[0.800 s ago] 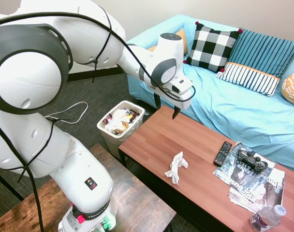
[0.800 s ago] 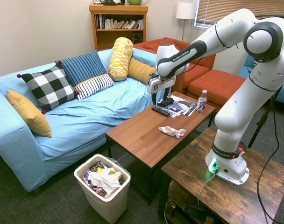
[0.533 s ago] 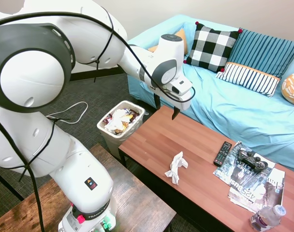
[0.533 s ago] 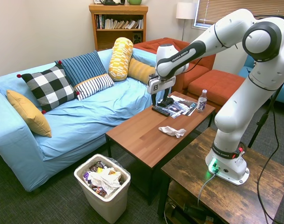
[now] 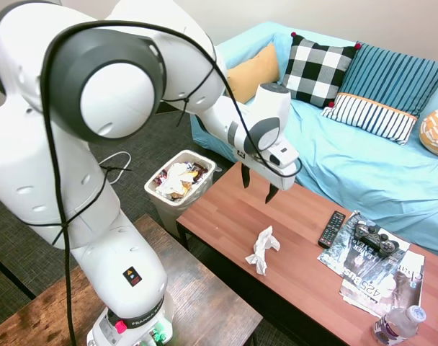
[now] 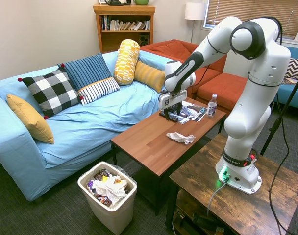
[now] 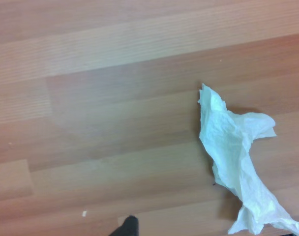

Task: Throw the tissue in the trash bin

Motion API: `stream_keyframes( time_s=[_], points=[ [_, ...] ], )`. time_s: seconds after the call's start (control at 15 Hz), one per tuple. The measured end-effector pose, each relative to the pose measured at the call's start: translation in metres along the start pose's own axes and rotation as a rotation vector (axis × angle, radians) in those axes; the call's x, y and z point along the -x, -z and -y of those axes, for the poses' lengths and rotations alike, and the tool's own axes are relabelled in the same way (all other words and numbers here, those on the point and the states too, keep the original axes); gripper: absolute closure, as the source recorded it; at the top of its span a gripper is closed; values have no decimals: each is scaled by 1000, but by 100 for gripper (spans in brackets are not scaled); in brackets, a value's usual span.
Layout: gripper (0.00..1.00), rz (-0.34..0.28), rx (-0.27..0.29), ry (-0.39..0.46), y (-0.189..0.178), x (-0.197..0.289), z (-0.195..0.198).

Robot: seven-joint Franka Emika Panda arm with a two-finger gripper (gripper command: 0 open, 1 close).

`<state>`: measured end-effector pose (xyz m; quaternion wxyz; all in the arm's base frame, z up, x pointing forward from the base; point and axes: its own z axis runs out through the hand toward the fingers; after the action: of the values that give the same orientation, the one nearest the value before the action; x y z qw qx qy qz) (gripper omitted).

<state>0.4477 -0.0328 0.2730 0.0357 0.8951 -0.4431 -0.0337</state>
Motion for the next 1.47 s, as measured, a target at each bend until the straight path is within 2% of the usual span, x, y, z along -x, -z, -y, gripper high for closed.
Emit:
stream_keyframes(
  time_s=[0.53,0.93,1.0,1.47],
  points=[
    [0,75,112,-68,-121,-38,-2],
    [0,95,147,-121,-169,-55,-12],
    [100,99,146,-127,-172,-57,-12],
    [100,120,131,-130,-190,-58,-13]
  ],
)
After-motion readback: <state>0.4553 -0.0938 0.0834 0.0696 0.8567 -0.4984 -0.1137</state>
